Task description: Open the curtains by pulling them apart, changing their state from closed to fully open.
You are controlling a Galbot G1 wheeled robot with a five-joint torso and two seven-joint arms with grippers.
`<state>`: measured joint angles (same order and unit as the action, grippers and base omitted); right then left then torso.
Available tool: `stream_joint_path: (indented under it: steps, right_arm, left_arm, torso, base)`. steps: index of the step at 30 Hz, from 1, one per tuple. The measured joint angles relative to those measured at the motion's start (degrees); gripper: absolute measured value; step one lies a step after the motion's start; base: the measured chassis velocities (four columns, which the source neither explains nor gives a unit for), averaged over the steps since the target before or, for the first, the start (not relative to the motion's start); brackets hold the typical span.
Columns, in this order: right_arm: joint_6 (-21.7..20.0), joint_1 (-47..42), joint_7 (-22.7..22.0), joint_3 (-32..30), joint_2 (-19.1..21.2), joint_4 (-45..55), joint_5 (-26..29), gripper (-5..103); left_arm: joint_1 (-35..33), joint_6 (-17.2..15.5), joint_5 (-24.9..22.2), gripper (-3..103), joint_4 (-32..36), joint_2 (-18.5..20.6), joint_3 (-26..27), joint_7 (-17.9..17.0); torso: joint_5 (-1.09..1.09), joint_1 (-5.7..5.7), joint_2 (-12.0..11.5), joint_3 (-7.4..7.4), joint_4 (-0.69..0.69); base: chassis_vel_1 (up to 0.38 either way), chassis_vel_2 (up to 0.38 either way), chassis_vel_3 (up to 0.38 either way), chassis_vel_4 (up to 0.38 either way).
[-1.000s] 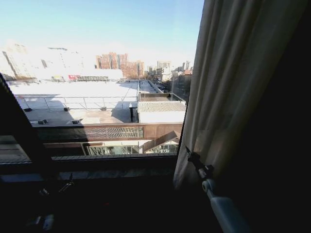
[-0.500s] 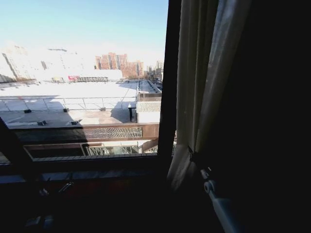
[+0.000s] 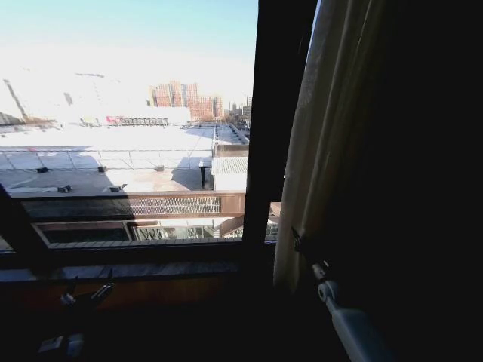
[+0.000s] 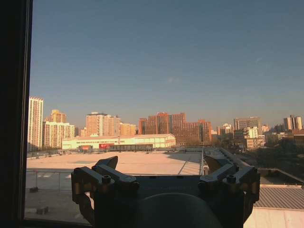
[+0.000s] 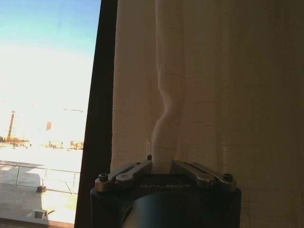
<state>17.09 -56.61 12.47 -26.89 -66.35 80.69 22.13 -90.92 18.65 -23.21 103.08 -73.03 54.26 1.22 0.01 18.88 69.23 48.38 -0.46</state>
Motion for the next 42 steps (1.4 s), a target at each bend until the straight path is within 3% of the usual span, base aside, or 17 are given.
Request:
stream_joint_path:
  steps: [22,27,32,35,42]
  right_arm:
    - [0.5,-0.8,0.1,-0.7,0.2,-0.8,-2.3,0]
    - [-0.6,0.5,-2.5,-0.7,0.5,-3.4,-2.9,0]
    - [-2.3,4.0,-8.2,-1.4,1.4,-8.8,-3.3,0]
    - [-3.6,6.6,-12.5,-2.5,2.8,-12.7,-3.0,0]
    - [-4.8,7.3,-17.1,-4.6,5.7,-15.3,-4.1,0]
  left_arm:
    - [0.0,0.0,0.0,100,0.0,0.0,0.0,0.0]
    - [0.0,0.0,0.0,100,0.0,0.0,0.0,0.0]
    - [0.0,0.0,0.0,100,0.0,0.0,0.0,0.0]
    - [0.0,0.0,0.0,100,0.0,0.0,0.0,0.0]
    - [0.0,0.0,0.0,100,0.0,0.0,0.0,0.0]
  torso:
    - [0.00,0.01,0.0,0.00,0.00]
    - [-0.02,0.01,0.0,0.00,0.01]
    - [-0.02,0.01,0.0,-0.01,0.02]
    - [-0.01,0.01,0.0,0.00,0.02]
    - [0.00,0.01,0.0,0.00,0.01]
  base:
    - [-0.023,-0.021,0.022,0.020]
    - [0.000,0.000,0.000,0.000]
    - [0.000,0.000,0.000,0.000]
    - [0.000,0.000,0.000,0.000]
    - [0.000,0.000,0.000,0.000]
